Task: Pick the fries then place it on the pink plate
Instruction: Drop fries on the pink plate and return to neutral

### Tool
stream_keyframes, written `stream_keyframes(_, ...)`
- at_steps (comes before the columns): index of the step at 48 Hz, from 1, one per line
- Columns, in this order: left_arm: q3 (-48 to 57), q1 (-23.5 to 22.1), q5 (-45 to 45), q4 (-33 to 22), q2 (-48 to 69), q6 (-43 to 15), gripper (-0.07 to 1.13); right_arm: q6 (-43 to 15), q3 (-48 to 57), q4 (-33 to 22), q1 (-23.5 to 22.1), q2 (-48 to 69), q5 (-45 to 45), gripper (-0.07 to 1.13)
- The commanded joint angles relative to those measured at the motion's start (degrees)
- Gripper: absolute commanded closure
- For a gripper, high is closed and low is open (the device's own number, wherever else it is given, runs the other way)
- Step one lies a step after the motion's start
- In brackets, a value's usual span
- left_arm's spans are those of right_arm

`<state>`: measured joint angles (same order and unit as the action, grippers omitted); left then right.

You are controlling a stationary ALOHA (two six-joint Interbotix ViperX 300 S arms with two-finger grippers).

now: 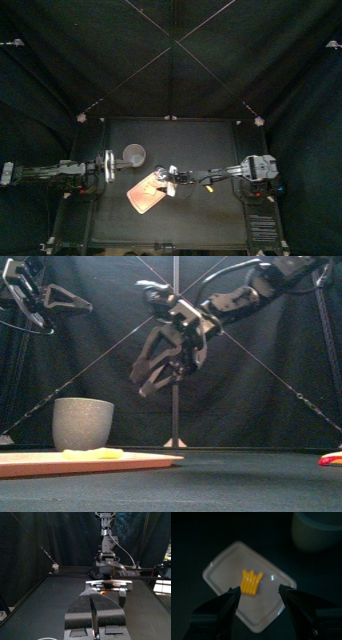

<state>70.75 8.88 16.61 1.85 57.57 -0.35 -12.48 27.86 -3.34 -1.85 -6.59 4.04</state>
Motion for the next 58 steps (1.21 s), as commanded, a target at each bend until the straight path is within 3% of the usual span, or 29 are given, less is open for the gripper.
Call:
stream_keyframes(1, -1.41, 0.26, 1.67, 0.53, -0.18, -0.18, 1.05, 0.88, 10.02, -1.05, -3.96, 8.44, 14.15, 0.11)
stream_keyframes(9, -1.49, 0.88, 3.43, 1.93, -0.18, 0.0, 1.05, 1.32, 19.69, -4.04, -8.7, 16.79, 24.79, 0.11)
stream_keyframes(25, -1.32, 1.05, 3.34, 1.85, -0.18, 0.0, 1.05, 0.53, 22.85, -18.37, -11.07, 29.88, 26.28, 0.11)
stream_keyframes(58, -0.7, 1.14, 3.6, 1.93, -0.18, -0.09, 1.05, 0.26, 26.98, -12.22, -9.67, 38.85, 28.39, 0.11)
